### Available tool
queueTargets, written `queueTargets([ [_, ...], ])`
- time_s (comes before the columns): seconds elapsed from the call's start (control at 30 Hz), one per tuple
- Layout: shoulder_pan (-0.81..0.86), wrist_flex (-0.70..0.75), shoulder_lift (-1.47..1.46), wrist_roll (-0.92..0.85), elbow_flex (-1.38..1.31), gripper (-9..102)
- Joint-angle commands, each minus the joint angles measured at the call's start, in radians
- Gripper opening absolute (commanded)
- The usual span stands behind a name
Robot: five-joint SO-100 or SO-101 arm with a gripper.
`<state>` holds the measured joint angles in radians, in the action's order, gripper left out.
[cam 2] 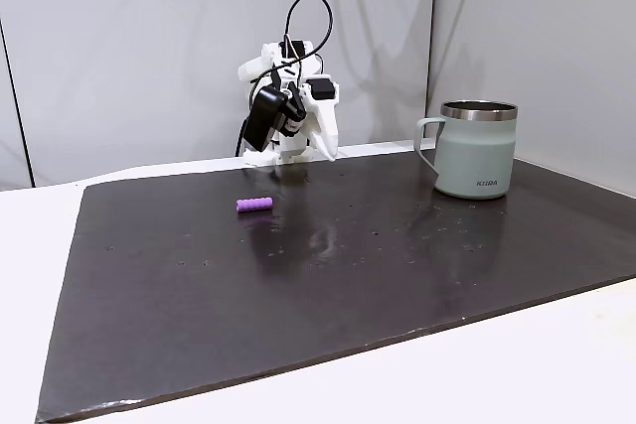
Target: Grasp a pengrip and put it in the cup.
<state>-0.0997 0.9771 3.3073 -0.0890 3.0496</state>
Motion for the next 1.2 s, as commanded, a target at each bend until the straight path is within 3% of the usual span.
queueTargets([
  [0.0,-0.023,-0.046,0.008,-0.02,-0.008,0],
  [0.53,-0.021,-0.046,0.008,-0.023,-0.008,0],
  [0.73,0.071,-0.017,0.005,-0.137,-0.11,0],
  [0.97,0.147,-0.017,-0.451,-0.117,-0.417,0],
  [1.17,0.193,-0.114,-0.71,-0.104,-0.543,0],
])
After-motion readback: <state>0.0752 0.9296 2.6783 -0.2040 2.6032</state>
